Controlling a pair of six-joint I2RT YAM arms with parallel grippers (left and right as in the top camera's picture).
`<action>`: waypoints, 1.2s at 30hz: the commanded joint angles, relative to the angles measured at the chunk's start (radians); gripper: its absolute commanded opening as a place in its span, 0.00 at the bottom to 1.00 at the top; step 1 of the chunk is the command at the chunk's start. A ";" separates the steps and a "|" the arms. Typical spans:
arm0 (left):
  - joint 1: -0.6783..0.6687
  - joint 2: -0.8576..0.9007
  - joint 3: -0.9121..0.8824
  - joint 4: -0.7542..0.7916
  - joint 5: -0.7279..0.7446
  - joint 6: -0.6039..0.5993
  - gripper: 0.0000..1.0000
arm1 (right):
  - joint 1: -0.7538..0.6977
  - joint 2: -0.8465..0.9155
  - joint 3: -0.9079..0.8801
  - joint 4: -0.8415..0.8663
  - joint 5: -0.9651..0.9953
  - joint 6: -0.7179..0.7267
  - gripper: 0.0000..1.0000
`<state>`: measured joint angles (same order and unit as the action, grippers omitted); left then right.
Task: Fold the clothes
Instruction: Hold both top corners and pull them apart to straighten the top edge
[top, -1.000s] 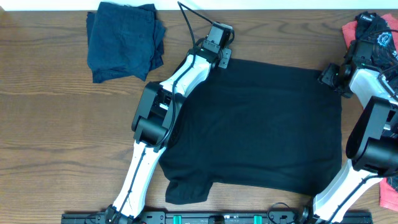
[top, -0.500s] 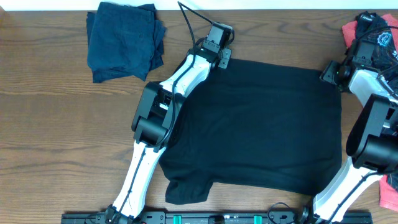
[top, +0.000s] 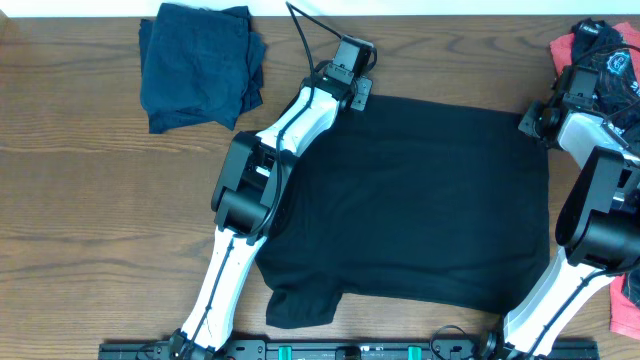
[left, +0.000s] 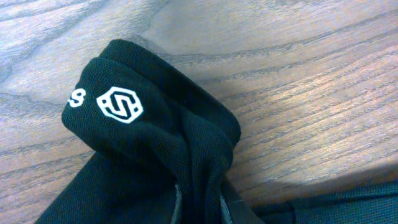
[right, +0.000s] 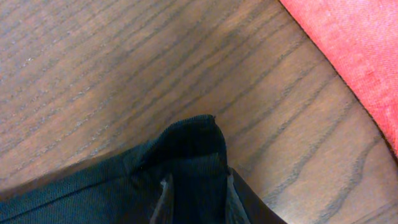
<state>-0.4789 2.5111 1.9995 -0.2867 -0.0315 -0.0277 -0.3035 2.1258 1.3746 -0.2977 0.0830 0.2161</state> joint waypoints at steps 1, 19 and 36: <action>0.004 0.008 0.000 -0.018 -0.011 -0.002 0.14 | -0.004 0.019 -0.003 0.003 0.015 -0.004 0.26; 0.005 -0.030 0.000 -0.011 -0.011 -0.002 0.06 | -0.008 0.019 0.011 0.007 0.035 0.026 0.01; 0.012 -0.167 0.000 -0.179 -0.011 -0.003 0.37 | -0.042 -0.041 0.020 -0.113 0.042 0.154 0.01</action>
<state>-0.4755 2.3920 1.9995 -0.4496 -0.0334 -0.0284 -0.3298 2.1143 1.3930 -0.4000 0.1062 0.3363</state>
